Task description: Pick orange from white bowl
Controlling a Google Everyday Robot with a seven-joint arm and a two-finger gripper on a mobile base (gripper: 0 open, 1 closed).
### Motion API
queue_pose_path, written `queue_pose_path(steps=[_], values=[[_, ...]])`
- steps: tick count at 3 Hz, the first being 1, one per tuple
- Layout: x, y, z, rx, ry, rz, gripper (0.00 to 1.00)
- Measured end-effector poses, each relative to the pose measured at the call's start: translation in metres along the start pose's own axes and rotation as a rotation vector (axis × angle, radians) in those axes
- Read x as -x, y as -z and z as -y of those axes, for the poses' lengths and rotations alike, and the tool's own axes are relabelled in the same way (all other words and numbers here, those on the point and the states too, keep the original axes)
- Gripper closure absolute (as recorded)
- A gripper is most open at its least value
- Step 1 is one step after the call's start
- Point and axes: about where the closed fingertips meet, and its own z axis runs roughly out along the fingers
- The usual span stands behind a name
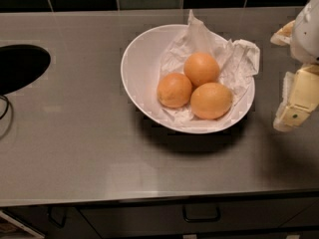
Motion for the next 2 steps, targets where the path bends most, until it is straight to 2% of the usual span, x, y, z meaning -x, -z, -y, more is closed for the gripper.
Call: queue_pose_path(steps=[1,2], values=[[0.000,0.000,0.000,0.000,0.000,0.000,0.00],[0.028,-0.031,0.012,0.029,0.018,0.071,0.00]])
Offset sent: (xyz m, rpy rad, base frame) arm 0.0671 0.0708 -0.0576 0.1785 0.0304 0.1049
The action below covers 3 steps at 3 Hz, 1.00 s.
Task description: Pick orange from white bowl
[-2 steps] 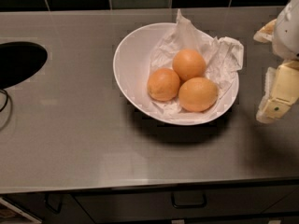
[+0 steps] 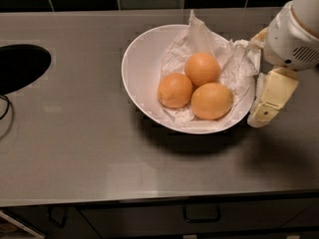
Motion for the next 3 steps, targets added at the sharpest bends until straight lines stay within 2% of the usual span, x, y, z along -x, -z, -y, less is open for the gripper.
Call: queue_pose_path(steps=[1,3], values=[[0.0234,-0.0323,0.0084,0.085,0.075,0.051,0.00],[0.0260,-0.0378,0.0116,0.078,0.066,0.064,0.00]])
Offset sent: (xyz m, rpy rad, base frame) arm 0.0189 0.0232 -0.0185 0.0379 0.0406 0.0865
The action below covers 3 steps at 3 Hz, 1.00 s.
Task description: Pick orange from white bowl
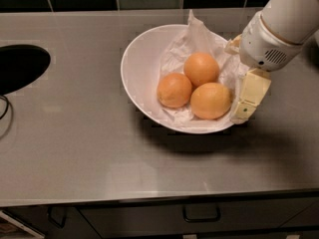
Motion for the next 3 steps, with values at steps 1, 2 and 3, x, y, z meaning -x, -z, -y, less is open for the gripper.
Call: queue_pose_path(steps=[1,2,3], values=[[-0.001,0.000,-0.003,-0.006,-0.033,0.000,0.06],[-0.005,0.003,-0.009,-0.036,-0.093,-0.013,0.25],[-0.005,0.002,-0.014,-0.028,-0.104,-0.019,0.22]])
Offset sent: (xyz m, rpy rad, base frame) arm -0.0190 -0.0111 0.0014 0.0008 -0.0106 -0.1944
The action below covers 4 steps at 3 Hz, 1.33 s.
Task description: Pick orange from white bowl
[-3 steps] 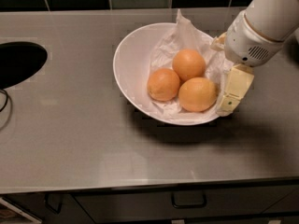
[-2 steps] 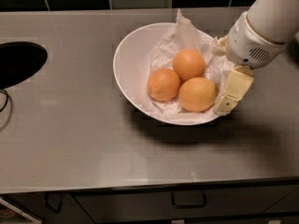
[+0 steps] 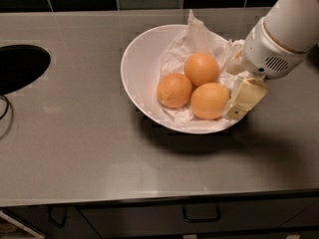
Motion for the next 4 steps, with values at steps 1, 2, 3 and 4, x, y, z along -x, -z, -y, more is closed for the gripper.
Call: queue_pose_path(steps=[1,2,3,4], values=[[0.000,0.000,0.000,0.000,0.000,0.000,0.01],[0.002,-0.008,0.002,-0.001,-0.015,0.014,0.01],[0.003,-0.012,0.004,-0.015,-0.040,0.026,0.13],[0.004,-0.016,0.005,-0.033,-0.062,0.053,0.17]])
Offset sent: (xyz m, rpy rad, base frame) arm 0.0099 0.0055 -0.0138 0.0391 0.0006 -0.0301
